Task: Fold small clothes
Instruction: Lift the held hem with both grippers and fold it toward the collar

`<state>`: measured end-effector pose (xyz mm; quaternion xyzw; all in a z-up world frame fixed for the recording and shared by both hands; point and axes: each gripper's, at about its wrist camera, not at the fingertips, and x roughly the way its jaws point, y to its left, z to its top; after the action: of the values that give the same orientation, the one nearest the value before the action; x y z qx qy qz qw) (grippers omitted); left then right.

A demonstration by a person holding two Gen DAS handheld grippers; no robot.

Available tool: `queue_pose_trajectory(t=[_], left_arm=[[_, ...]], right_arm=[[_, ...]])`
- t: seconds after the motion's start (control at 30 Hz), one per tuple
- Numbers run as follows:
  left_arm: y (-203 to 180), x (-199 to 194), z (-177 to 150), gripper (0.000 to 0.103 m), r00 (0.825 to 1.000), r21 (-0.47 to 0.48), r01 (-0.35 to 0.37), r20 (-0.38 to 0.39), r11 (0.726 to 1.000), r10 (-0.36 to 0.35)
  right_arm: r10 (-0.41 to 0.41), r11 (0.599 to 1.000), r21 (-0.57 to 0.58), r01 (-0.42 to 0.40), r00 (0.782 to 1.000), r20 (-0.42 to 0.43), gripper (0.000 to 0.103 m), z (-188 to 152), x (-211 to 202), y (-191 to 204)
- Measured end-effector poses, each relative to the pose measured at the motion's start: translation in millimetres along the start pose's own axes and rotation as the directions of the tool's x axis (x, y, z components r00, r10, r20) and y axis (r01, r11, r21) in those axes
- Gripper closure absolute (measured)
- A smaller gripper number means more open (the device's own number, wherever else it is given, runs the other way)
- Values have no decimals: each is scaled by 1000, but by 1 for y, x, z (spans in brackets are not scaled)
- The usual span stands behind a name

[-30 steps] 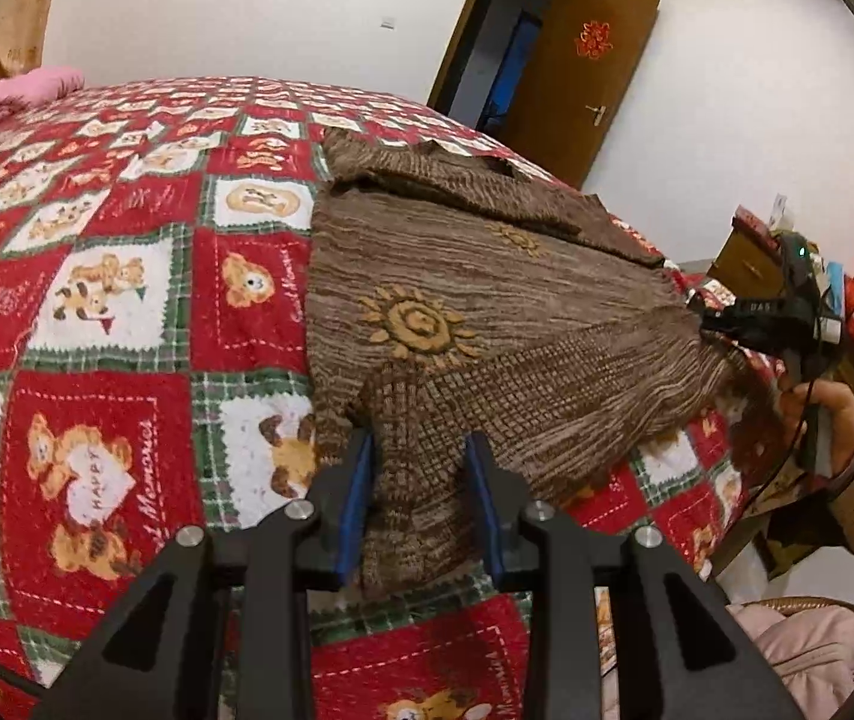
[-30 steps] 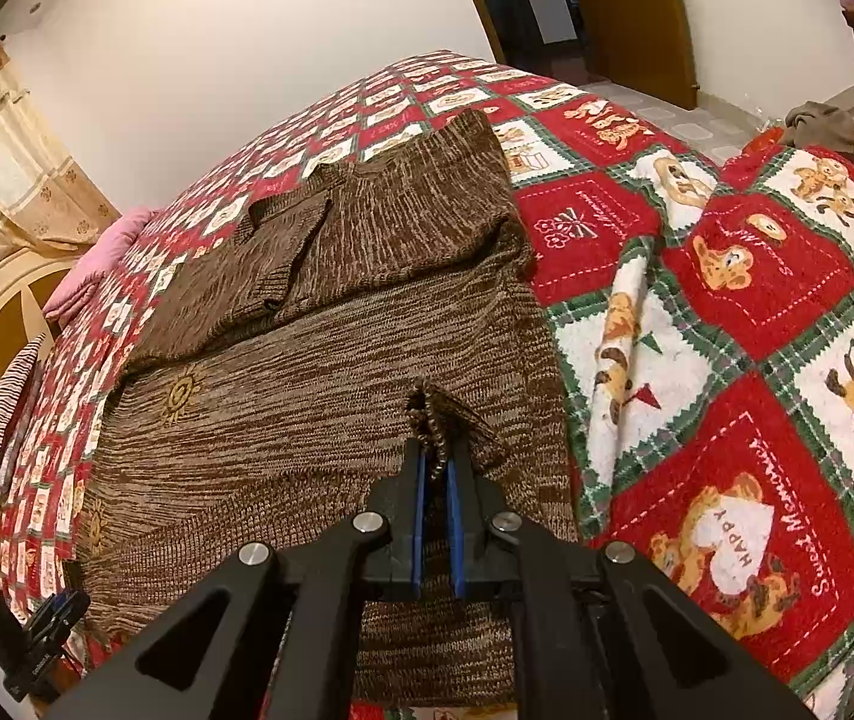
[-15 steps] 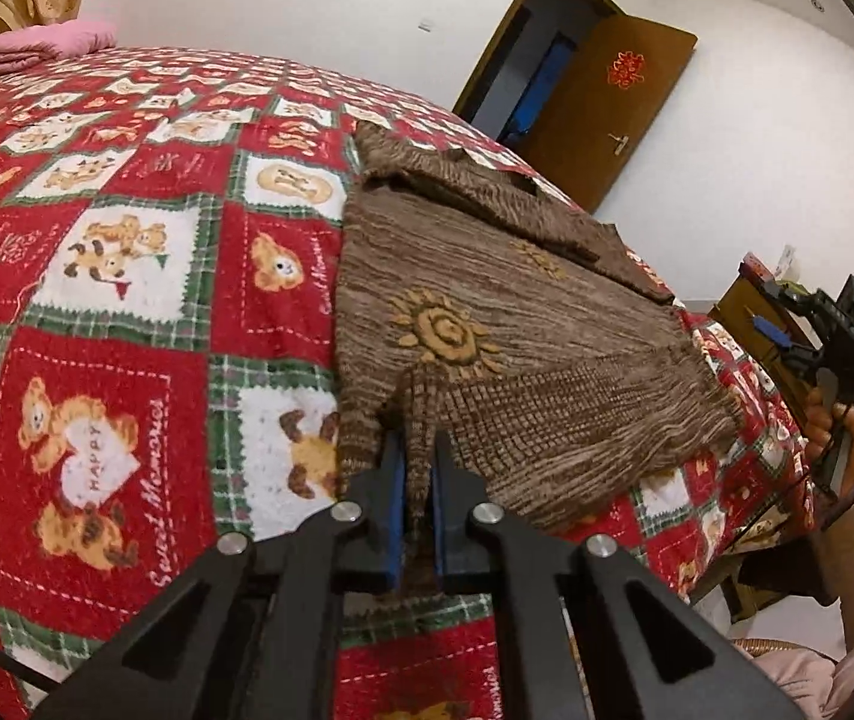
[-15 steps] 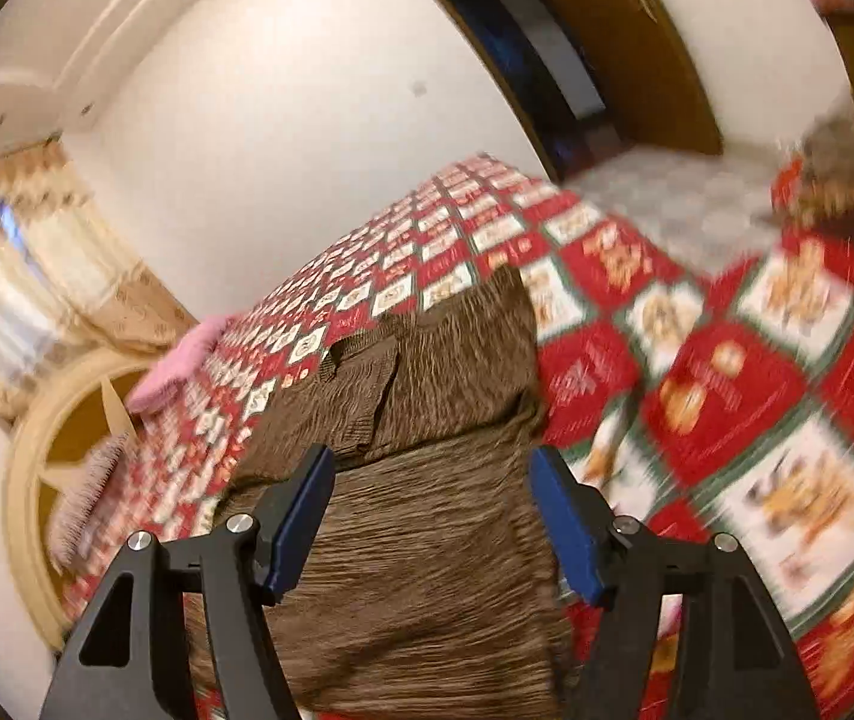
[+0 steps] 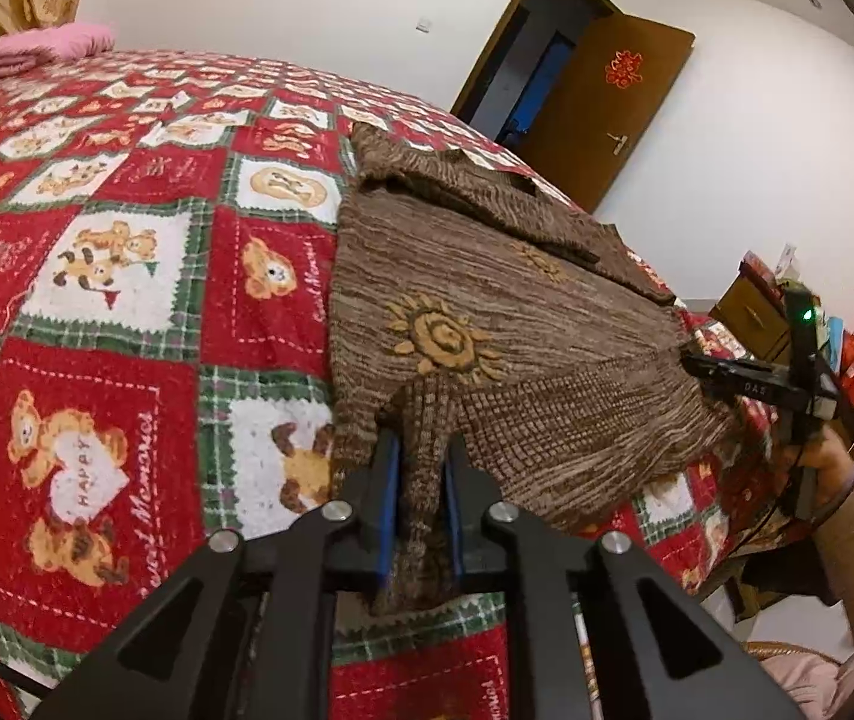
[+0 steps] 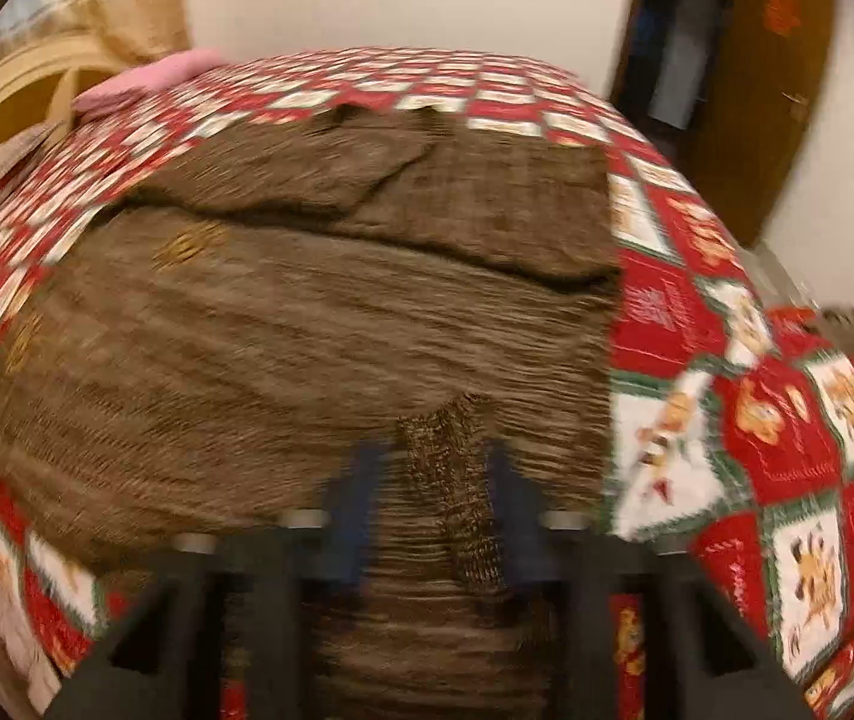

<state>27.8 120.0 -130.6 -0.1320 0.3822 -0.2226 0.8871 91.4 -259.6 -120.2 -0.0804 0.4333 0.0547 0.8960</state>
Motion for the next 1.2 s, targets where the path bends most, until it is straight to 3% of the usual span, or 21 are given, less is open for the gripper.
queue_pose_trajectory(t=[0.03,0.1,0.2,0.3,0.5,0.67,1.2], left_arm=[[-1,0,0,93,1000,5,-4,0,1000,4],[-2,-2,2,96,1000,5,-13,-2,1000,13],[-3,-15,11,96,999,-11,-10,45,1000,11],[-4,-27,25,96,995,-21,-13,99,1000,15],[-11,-34,58,96,981,7,-74,178,997,71],[-21,-19,81,97,973,60,-141,193,988,127],[-21,40,133,98,979,19,-173,108,985,170]], right_arm=[[-15,1000,-3,15,1000,0,93,1,0,2],[-40,999,5,40,999,19,94,-1,-8,7],[-31,997,78,21,991,127,94,-3,-41,5],[-51,988,153,15,971,232,94,-4,-76,-4],[-138,976,206,67,927,349,94,8,-111,-2],[-247,959,225,171,894,374,94,15,-111,8],[-265,940,294,174,914,308,94,37,-77,-11]])
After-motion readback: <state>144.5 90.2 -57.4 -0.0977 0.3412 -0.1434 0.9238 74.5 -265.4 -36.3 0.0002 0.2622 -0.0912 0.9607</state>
